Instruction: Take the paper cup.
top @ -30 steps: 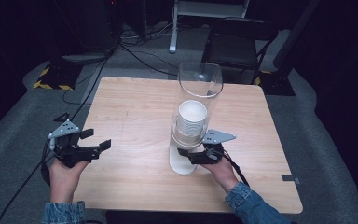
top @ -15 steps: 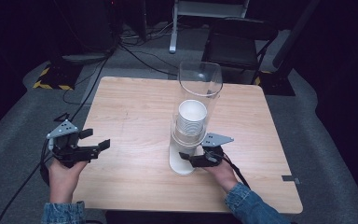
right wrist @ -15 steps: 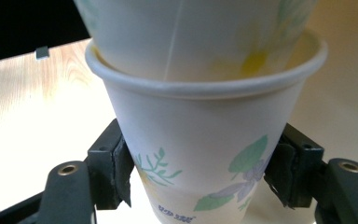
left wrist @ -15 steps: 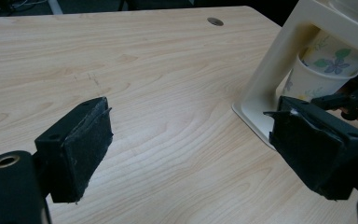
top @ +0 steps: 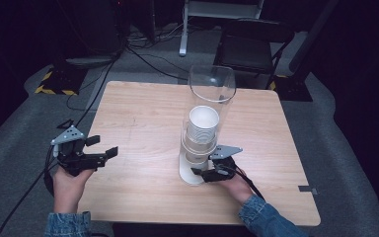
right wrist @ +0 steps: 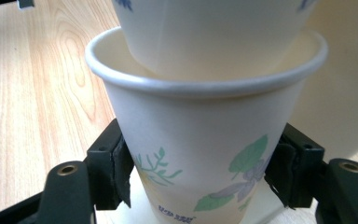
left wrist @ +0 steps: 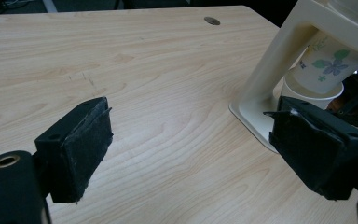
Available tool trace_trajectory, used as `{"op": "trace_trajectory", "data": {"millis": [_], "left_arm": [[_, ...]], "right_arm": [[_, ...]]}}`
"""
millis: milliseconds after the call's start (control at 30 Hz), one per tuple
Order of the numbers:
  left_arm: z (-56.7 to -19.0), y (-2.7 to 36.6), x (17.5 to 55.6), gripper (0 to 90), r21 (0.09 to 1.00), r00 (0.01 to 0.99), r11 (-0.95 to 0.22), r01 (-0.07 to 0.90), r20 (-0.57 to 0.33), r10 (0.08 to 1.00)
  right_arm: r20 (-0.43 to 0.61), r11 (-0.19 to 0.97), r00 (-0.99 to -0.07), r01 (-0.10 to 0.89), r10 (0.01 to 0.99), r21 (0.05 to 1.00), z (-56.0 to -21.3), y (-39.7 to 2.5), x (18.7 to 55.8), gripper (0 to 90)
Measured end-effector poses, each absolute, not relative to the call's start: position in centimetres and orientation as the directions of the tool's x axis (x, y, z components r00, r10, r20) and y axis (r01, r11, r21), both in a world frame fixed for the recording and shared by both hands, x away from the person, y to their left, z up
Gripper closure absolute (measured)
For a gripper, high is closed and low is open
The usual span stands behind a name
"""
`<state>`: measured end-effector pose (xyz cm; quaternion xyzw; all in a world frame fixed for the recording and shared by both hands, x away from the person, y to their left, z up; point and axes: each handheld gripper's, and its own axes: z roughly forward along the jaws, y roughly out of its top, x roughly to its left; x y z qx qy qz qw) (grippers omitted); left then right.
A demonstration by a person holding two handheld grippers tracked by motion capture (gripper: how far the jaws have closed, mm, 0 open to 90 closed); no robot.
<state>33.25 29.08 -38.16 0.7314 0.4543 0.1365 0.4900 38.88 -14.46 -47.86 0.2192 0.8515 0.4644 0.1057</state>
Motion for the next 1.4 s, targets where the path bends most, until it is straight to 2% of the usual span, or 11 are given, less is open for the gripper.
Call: {"op": "trace_trajectory", "data": {"millis": [433, 1033, 1400], "left_arm": [[-38.3, 28.7, 34.3, 12.8, 0.837, 0.564, -0.111, 0.536, -0.257, 0.785], [-38.5, 27.7, 35.8, 12.8, 0.830, 0.582, -0.124, 0.544, -0.267, 0.768], [-38.4, 27.7, 35.7, 12.8, 0.830, 0.580, -0.127, 0.543, -0.261, 0.772]], "right_arm": [[0.031, 0.488, -0.870, 0.305, 0.492, 0.818, -47.7, -16.2, 38.3, 32.7], [-0.037, 0.509, -0.833, 0.302, 0.552, 0.806, -46.3, -19.5, 37.8, 32.6], [0.012, 0.400, -0.782, 0.332, 0.624, 0.854, -45.0, -22.6, 38.8, 32.4]]}}
